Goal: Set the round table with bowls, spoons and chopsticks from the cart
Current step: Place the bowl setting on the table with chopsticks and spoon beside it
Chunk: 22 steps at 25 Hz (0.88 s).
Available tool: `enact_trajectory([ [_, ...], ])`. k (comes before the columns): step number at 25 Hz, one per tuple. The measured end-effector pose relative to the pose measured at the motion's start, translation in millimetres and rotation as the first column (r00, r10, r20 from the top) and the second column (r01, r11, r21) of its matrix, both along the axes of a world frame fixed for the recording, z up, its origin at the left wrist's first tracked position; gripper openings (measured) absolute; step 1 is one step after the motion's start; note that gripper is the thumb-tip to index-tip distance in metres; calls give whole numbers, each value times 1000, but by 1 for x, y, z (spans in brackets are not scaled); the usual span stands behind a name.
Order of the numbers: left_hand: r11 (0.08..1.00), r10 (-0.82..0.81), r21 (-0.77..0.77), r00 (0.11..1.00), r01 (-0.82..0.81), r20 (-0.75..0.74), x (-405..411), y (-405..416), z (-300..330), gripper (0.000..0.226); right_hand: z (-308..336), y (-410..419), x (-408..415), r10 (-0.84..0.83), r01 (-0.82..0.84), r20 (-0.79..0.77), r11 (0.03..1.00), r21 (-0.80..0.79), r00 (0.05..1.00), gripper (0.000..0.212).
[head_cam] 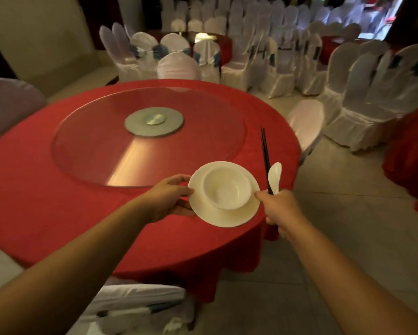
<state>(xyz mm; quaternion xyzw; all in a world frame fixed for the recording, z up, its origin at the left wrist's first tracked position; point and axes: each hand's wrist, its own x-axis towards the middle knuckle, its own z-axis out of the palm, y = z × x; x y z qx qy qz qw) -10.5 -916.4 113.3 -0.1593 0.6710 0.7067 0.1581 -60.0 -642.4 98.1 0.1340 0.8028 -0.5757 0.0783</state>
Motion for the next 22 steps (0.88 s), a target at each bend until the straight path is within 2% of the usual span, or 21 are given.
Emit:
enact_trajectory([
  [6, 997, 79, -30, 996, -78, 38, 43, -163, -20, 29, -23, -164, 10, 132, -134, 55, 990, 34, 990, 14],
  [9, 993, 120, -22, 990, -119, 70, 61, -212, -31, 34, -33, -216, 16, 188, -190, 131, 982, -2, 973, 22],
  [18, 966, 259, -30, 955, -257, 146, 83, -273, -61, 38, -62, -292, 9, 337, -342, 236, 940, -21, 911, 25],
  [22, 964, 262, 4, 949, -267, 177, 79, -291, -88, 39, -78, -310, 9, 287, -292, 234, 956, -15, 929, 21],
])
